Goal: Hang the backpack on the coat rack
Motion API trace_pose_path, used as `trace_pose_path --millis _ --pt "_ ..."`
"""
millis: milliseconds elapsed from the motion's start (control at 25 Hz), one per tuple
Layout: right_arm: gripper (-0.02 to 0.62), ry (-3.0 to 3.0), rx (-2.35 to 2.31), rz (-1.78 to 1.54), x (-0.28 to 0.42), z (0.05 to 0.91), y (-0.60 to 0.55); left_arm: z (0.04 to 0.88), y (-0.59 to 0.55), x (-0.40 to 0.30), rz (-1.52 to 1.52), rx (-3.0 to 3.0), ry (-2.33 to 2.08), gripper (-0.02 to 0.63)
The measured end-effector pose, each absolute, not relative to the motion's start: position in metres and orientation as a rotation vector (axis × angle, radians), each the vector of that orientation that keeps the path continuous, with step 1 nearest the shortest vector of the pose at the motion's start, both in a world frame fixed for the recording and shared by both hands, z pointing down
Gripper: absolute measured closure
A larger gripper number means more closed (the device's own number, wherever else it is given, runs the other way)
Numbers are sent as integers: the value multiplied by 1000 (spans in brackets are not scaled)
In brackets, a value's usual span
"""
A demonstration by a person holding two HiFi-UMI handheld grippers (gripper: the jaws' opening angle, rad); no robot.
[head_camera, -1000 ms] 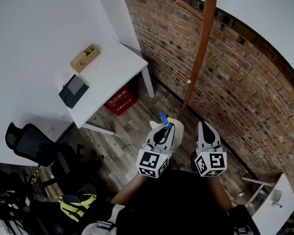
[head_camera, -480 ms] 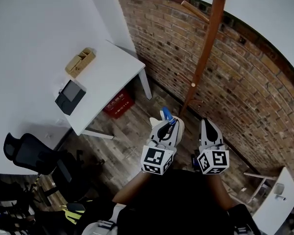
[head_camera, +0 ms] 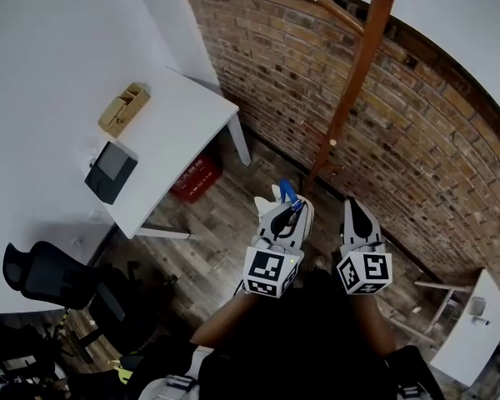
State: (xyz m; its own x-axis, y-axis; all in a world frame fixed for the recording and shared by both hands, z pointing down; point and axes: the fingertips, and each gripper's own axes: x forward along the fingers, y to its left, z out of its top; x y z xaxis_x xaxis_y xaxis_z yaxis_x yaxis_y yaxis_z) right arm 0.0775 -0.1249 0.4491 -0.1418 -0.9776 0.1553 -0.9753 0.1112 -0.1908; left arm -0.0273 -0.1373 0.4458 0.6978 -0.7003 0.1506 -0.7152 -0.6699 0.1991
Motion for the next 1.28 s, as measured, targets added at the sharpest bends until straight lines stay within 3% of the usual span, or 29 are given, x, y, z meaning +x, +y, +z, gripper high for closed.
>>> trace_pose_path --millis 1280 --pt "583 2417 -1903 -402 116 449 -175 436 -172 19 92 2638 -1223 578"
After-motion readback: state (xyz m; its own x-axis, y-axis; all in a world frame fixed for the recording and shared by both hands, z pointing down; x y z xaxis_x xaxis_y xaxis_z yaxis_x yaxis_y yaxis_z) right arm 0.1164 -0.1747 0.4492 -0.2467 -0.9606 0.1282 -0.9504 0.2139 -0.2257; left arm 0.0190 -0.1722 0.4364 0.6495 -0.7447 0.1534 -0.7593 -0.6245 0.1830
